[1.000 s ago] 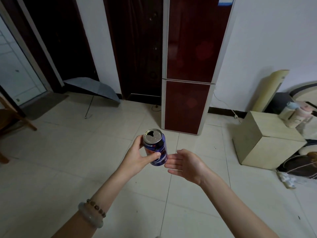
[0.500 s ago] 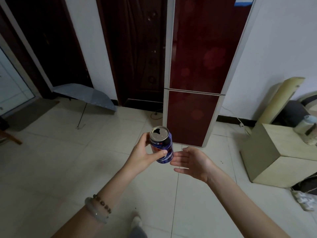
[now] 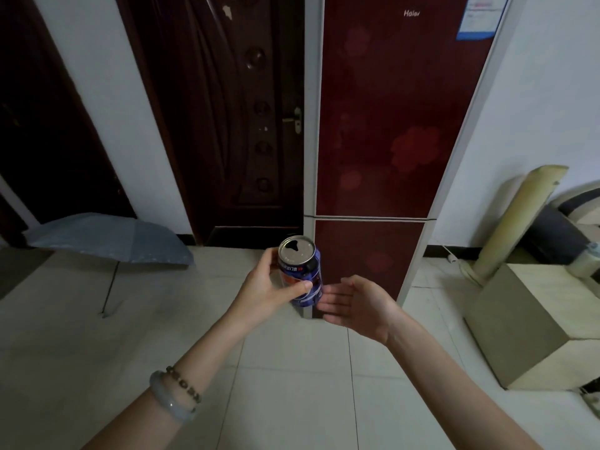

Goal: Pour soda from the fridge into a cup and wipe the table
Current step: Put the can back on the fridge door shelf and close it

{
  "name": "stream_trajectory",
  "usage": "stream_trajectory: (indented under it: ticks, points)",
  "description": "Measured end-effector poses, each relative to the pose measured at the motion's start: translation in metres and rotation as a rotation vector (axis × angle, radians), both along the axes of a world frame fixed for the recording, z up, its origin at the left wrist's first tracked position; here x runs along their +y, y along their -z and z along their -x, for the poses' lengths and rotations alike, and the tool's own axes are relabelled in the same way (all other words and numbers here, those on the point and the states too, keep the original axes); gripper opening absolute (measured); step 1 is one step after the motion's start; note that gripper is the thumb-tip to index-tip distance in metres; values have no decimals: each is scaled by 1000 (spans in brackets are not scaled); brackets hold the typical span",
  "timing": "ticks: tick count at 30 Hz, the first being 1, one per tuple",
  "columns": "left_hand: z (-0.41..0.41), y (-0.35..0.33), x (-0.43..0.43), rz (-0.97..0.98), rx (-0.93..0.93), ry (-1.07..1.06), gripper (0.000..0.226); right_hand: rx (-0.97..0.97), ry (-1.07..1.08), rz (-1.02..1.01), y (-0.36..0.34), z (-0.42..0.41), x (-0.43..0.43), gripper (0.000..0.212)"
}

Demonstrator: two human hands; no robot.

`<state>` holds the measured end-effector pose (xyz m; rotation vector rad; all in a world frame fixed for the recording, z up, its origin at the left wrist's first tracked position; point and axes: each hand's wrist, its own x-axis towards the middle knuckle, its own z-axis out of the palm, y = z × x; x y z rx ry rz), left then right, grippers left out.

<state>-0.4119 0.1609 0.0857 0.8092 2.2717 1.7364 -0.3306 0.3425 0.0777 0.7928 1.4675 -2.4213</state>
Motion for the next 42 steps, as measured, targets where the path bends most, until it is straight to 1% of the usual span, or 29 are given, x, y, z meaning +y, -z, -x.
stream_trajectory:
  ticks: [3, 7, 10, 14, 18, 23, 26, 35, 40, 42]
  points:
    - [50, -8, 7, 6, -24, 46, 56, 7, 23, 6, -6, 41, 1, 37]
    - [108, -15, 21, -7, -52, 67, 59, 34, 15, -49, -9, 91, 15, 39]
    - [147, -12, 33, -44, -68, 51, 53, 41, 6, -51, -8, 130, 28, 39]
    - [202, -9, 54, -58, -38, 35, 51, 46, 11, -48, -6, 191, 48, 38]
    - [268, -12, 79, -41, 13, 18, 64, 75, 0, -54, -9, 259, 78, 38]
    - [348, -31, 117, -21, 45, 30, 72, 91, 3, -62, -27, 339, 116, 37]
    - [387, -38, 134, -29, 45, 37, 73, 103, -14, -75, -36, 377, 135, 38]
    - [460, -42, 159, -23, 24, 26, 75, 83, -48, -82, -43, 448, 161, 38]
    - [488, -46, 161, -39, 32, 54, 70, 102, -93, -105, -45, 469, 167, 31]
    - [499, -49, 160, -42, 36, 65, 66, 123, -122, -159, -48, 476, 166, 29]
